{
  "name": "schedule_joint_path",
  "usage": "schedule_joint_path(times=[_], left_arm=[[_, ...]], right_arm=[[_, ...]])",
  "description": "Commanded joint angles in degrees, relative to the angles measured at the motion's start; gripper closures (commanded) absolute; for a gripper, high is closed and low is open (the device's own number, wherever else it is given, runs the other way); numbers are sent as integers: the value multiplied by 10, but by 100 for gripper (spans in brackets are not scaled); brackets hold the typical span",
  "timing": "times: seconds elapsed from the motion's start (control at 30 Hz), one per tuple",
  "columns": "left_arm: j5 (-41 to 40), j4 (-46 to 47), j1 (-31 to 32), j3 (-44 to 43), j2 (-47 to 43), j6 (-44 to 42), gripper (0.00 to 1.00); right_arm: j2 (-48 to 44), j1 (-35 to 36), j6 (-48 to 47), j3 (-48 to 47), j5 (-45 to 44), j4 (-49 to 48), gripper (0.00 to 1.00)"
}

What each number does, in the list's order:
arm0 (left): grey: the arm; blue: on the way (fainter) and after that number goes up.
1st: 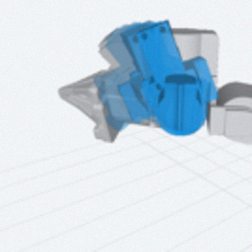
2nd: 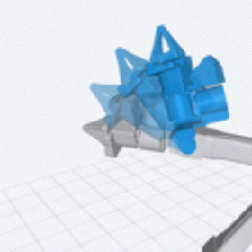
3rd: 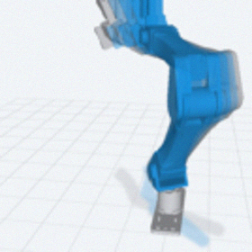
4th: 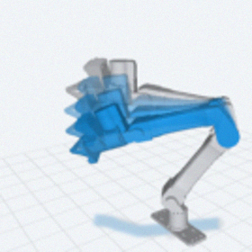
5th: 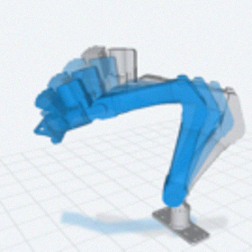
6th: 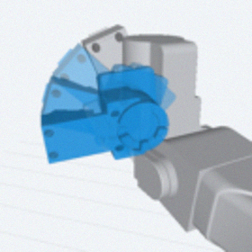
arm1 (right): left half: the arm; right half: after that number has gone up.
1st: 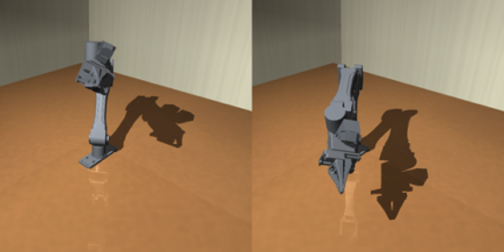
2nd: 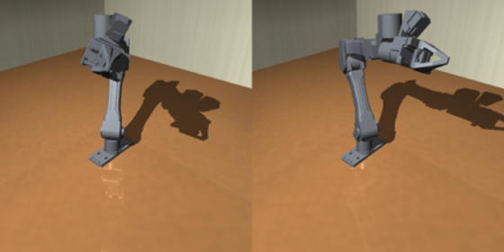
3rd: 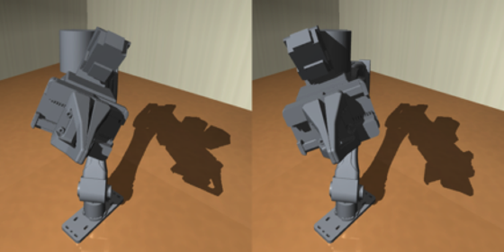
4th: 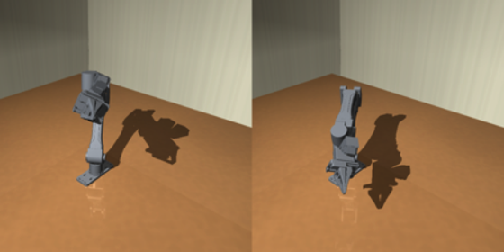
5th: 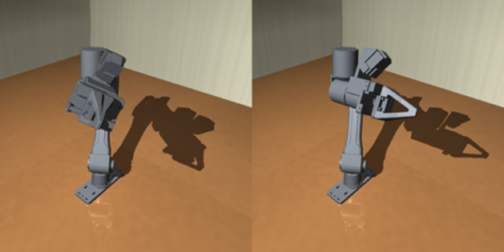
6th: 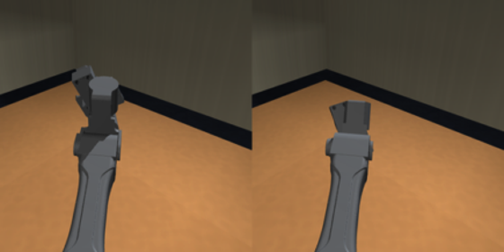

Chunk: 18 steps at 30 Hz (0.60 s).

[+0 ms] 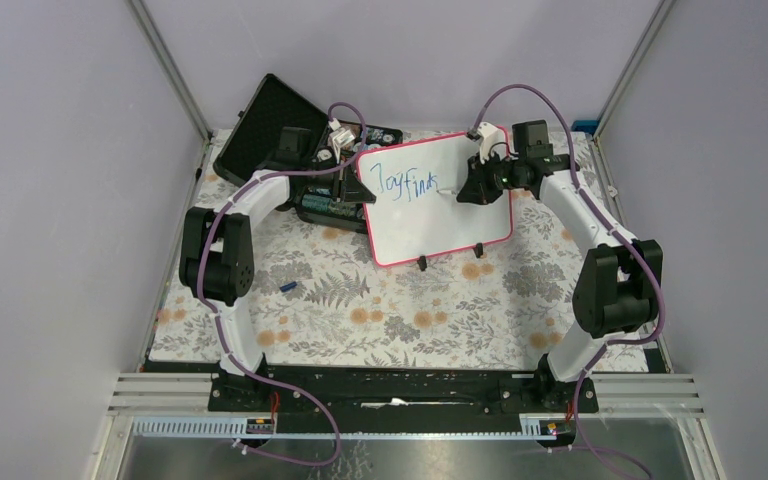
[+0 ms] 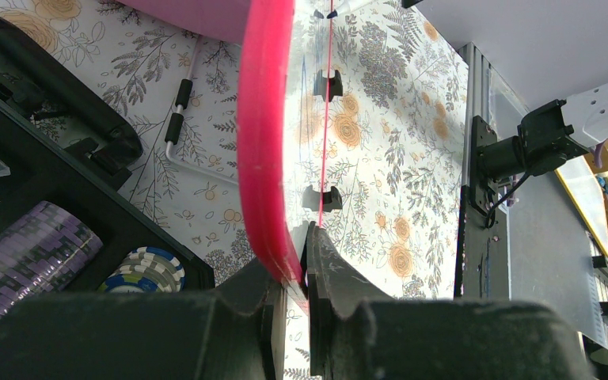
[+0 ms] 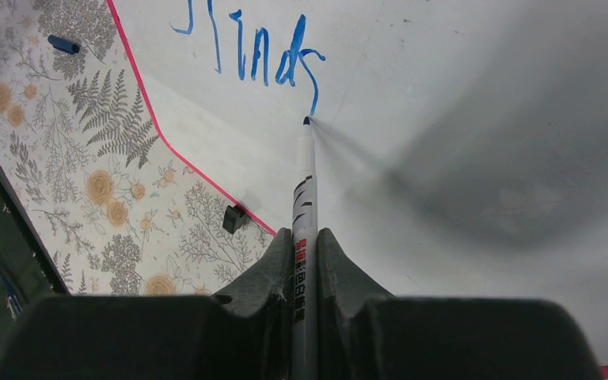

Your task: Write a sentence on the whiteboard

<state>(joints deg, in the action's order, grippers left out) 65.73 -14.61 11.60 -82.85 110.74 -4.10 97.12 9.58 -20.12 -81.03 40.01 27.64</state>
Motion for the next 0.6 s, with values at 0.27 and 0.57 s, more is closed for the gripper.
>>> schedule_joint_path(times=[0.27,0.57], left_arm=[[-65,-14,11,11,2,-70,100],[-65,-14,11,9,5,-67,100]], right_arm=[[2,23,-3,-30,5,3,100],[-33,19,-2,-37,39,25,100]])
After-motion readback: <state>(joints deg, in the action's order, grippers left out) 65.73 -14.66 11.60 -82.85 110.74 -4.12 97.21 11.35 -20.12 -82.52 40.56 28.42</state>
